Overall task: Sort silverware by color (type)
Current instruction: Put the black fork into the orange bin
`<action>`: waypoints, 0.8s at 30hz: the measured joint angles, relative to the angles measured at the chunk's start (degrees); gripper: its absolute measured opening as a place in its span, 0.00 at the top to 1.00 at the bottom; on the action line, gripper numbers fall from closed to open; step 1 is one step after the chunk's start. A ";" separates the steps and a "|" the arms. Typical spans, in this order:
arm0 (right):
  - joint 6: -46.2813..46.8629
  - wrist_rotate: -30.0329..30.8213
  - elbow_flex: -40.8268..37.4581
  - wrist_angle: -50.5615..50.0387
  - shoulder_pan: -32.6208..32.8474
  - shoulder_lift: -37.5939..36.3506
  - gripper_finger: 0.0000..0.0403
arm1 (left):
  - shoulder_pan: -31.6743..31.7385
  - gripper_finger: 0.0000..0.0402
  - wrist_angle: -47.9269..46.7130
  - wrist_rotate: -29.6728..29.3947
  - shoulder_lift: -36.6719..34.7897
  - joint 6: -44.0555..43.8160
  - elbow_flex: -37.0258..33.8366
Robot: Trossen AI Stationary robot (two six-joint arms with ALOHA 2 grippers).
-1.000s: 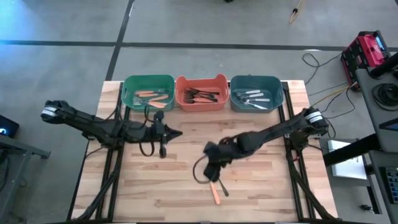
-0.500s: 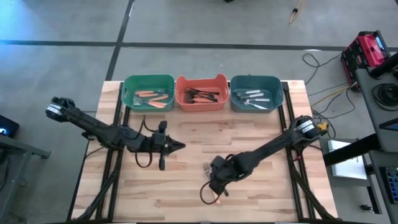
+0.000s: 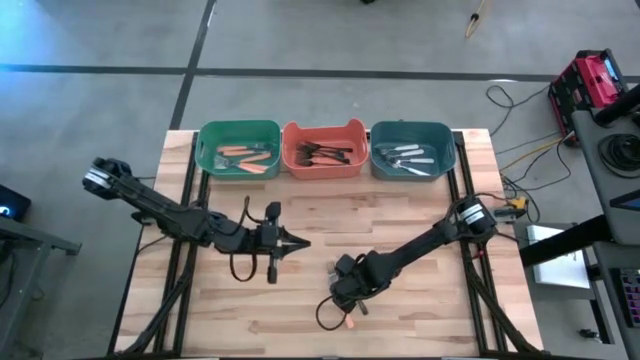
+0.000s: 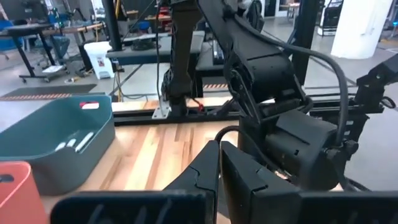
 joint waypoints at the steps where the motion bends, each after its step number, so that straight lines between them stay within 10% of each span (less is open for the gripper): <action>1: 0.02 -0.02 0.00 0.00 0.00 0.00 0.63 | 0.00 1.00 0.16 0.02 0.28 0.51 0.32; 24: 1.70 7.27 0.25 -1.88 -0.50 1.77 0.64 | 0.04 1.00 0.16 -6.01 1.35 13.43 2.06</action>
